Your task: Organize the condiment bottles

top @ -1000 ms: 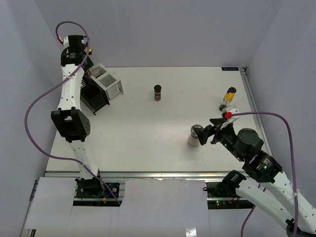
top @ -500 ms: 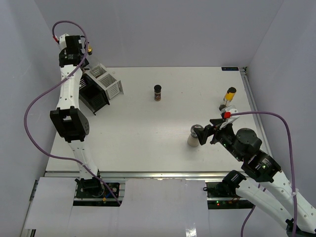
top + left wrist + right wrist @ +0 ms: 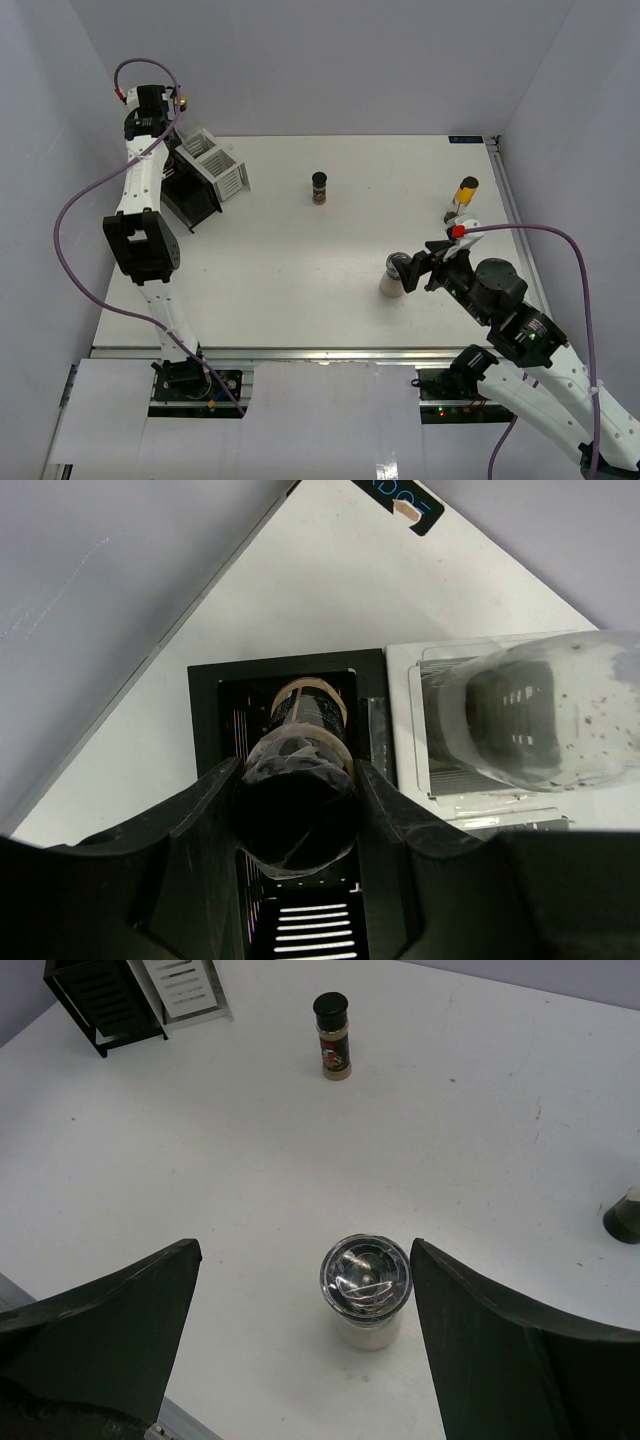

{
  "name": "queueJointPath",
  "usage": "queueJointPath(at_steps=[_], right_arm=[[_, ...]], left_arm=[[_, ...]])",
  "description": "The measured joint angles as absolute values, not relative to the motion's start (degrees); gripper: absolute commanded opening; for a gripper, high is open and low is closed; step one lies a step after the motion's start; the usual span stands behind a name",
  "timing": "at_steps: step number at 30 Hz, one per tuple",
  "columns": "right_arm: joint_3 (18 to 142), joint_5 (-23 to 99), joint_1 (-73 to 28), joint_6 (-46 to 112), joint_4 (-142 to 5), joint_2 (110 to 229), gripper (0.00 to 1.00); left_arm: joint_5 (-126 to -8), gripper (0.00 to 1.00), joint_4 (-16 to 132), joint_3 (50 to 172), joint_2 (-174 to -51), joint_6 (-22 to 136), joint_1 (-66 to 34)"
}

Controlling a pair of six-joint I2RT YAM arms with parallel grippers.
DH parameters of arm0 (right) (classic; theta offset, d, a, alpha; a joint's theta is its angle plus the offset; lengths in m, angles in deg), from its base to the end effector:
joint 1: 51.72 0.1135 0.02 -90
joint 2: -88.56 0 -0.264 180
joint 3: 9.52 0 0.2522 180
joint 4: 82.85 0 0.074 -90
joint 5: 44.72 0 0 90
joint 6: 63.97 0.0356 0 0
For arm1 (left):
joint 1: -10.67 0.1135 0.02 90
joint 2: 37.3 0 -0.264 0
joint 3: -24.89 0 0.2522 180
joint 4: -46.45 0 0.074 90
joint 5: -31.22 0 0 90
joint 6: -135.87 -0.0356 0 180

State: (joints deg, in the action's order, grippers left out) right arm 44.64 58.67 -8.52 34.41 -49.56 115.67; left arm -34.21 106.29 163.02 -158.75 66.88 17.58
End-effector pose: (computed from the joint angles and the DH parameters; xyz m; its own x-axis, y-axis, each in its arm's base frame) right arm 0.0914 0.0745 0.3367 -0.1510 0.0527 -0.9871 -0.4813 0.8683 0.1200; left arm 0.4717 0.0721 0.3383 -0.4867 -0.3874 -0.7829 -0.6267 0.7793 0.0040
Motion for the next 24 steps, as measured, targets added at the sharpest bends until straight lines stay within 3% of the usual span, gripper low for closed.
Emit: queueJointPath(at_steps=[5,15,24], right_arm=[[44.6,58.9,-8.5,34.4,-49.6,115.7,0.92],[44.6,59.2,-8.5,34.4,-49.6,116.2,0.92],[44.6,59.3,-8.5,34.4,-49.6,117.5,0.92]], left_arm=[[-35.3,0.07,104.7,162.8,-158.9,65.8,18.3],[-37.9,0.11,101.3,163.2,-159.9,63.8,18.8],[-39.4,0.0,100.7,163.9,-160.7,63.5,19.5]])
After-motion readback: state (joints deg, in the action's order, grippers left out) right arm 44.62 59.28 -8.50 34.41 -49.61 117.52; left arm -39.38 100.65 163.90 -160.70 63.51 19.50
